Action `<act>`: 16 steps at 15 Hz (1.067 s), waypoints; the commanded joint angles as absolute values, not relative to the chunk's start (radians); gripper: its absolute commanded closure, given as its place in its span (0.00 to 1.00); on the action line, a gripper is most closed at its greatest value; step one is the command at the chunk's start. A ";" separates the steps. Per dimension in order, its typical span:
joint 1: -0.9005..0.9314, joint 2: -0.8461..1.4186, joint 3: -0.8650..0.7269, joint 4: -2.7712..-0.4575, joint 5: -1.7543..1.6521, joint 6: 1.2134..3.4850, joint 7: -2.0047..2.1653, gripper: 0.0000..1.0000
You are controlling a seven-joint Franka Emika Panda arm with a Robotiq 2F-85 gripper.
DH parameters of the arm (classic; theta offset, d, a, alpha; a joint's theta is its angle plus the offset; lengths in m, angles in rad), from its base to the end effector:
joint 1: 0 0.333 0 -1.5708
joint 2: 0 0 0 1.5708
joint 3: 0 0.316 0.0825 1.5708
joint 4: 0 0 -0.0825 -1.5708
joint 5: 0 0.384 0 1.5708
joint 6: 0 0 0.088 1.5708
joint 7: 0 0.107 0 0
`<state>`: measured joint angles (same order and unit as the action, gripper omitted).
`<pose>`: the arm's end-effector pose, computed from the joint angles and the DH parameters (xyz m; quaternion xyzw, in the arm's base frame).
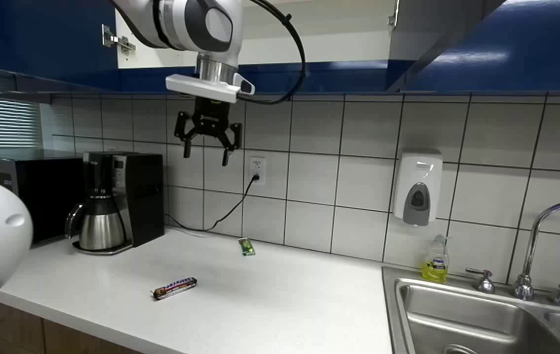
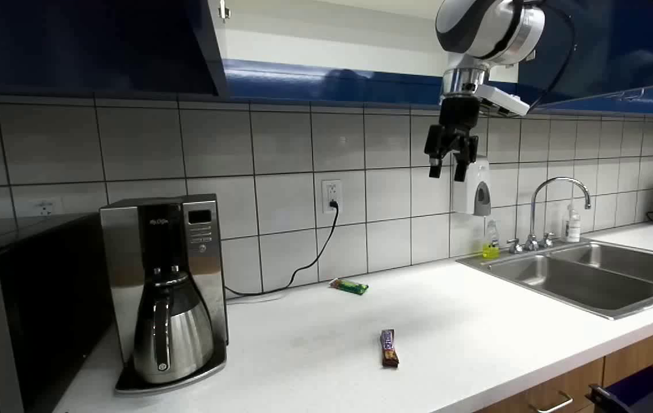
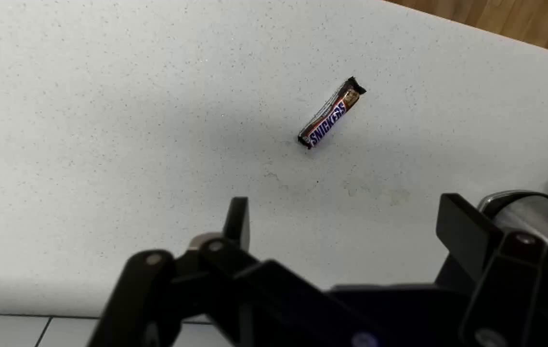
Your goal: Put the brown snack bar in the top cabinet
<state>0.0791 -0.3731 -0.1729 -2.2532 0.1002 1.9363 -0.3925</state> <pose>0.4456 -0.0413 0.5153 -0.9872 -0.1367 -0.0428 0.0704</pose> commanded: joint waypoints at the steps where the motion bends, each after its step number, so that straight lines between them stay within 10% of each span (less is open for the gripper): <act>1: 0.056 -0.370 -0.152 -2.251 0.109 1.933 -0.399 0.00; 16: 0.074 -0.350 -0.004 -2.389 0.089 2.044 -0.134 0.00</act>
